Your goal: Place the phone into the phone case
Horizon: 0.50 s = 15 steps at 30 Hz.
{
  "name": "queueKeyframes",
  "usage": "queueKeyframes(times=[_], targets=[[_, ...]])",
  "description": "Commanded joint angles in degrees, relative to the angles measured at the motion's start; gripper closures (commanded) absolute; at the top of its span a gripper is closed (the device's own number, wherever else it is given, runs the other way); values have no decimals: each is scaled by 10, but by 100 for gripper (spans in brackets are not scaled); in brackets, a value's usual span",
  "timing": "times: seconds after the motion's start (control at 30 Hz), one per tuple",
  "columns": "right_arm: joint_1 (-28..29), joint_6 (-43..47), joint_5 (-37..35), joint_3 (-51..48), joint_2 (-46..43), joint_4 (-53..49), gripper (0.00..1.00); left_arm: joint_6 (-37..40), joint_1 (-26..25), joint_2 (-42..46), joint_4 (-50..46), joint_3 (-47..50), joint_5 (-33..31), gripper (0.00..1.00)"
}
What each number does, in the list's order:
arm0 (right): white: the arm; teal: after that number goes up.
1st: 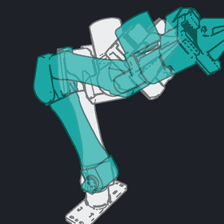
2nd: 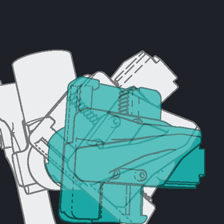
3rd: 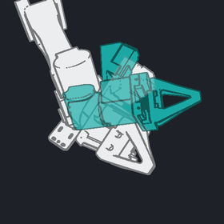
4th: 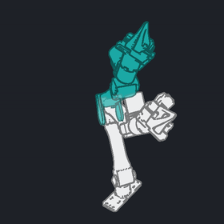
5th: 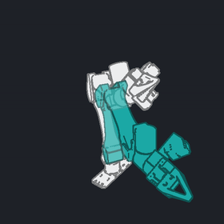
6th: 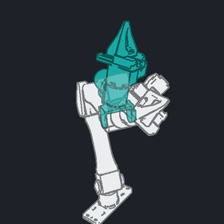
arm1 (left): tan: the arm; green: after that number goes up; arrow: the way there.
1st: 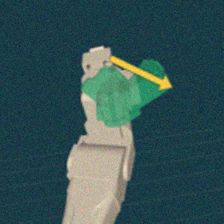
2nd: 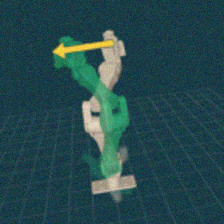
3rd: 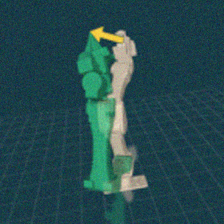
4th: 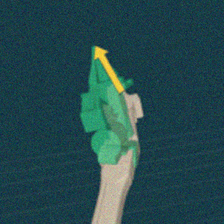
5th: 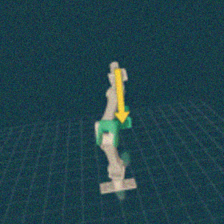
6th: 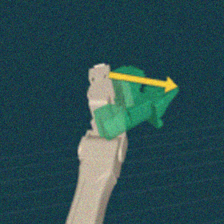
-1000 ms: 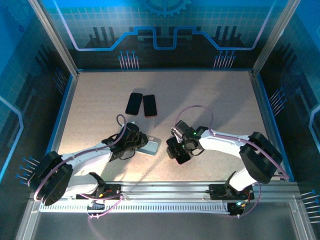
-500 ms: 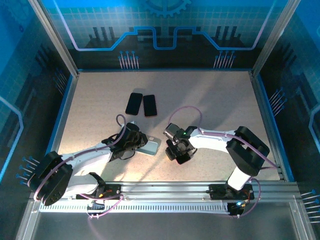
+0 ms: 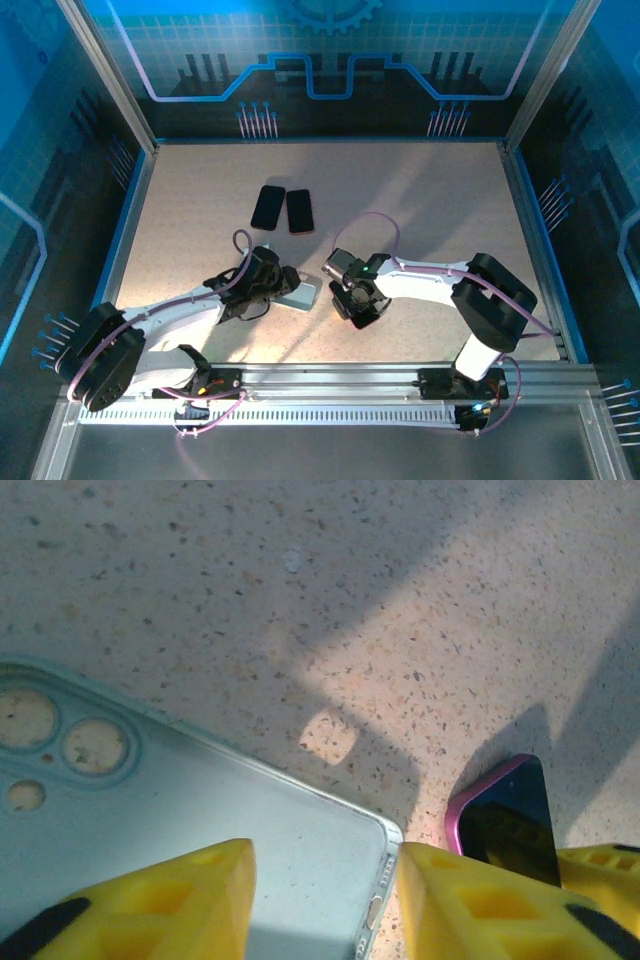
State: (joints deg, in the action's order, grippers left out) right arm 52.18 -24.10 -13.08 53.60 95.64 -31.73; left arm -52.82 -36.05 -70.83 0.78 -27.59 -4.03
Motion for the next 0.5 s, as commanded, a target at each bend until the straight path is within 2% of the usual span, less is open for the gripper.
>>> queueKeyframes(times=[0.0, 0.1, 0.3, 0.47], targets=[[7, 21, 14, -6, -9, 9, 41, 12, -4, -5, 24, -29, 40, 54], [0, 27, 42, -2, -41, 2, 40, 19, -4, -22, 41, -42, 74, 50], [-11, 15, 91, -18, -88, 17, 40, 6, -5, -62, 142, -30, 145, 43], [-21, 6, 111, -28, -126, 18, 40, -3, -5, -77, 187, -24, 174, 37]])
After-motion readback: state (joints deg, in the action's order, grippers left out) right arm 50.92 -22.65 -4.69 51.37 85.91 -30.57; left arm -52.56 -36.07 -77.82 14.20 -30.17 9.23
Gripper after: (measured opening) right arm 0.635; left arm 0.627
